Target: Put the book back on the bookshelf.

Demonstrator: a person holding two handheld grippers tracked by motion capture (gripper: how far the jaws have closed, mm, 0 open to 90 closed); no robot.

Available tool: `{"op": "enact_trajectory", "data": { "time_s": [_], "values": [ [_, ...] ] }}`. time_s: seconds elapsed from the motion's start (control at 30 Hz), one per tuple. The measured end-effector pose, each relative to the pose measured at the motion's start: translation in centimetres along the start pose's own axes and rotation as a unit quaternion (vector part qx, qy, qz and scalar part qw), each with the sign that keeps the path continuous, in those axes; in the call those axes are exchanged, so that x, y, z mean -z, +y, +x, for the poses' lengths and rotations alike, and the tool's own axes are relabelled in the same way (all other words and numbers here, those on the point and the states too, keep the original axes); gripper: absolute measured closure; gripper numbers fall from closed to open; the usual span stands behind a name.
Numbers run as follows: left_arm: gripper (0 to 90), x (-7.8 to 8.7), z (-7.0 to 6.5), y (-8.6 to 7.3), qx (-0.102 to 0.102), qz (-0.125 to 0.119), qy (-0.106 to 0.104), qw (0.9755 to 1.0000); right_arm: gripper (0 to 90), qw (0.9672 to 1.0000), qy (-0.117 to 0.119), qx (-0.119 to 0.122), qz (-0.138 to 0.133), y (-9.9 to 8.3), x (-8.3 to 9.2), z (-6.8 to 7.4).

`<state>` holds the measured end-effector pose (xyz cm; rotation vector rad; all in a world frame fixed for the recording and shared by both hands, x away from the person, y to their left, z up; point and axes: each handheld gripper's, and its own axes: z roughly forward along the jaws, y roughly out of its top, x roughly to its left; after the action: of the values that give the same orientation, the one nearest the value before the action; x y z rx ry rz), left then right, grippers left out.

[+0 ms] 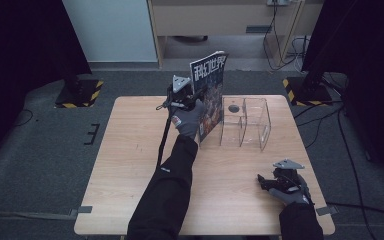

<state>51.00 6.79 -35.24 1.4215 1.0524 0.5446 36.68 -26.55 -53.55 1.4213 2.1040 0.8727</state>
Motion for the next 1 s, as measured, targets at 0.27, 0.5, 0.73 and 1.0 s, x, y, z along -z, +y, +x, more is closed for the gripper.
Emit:
{"op": "enact_trajectory", "data": {
  "time_s": [0.27, 0.5, 0.73, 1.0],
  "values": [
    [82.2, -0.4, 0.2, -0.5, -0.003, -0.009, 0.006, 0.9999, 13.8, 1.0, 0.0, 0.002, -0.001, 0.0, 0.0, 0.0],
    [82.2, -0.7, 0.4, -1.7, 0.001, -0.01, 0.003, 1.0, 13.8, 1.0, 0.001, 0.005, 0.0, 0.0, 0.0, 0.1],
    [82.1, -0.3, 0.7, -2.5, 0.014, -0.022, 0.003, 0.9997, 13.9, 1.0, 0.002, 0.006, 0.0, 0.0, 0.0, 0.1],
    [82.1, 0.4, 0.7, -3.6, 0.007, -0.041, 0.009, 0.9991, 14.0, 1.0, 0.002, 0.009, -0.002, 0.1, 0.0, 0.1]
  ]
}}
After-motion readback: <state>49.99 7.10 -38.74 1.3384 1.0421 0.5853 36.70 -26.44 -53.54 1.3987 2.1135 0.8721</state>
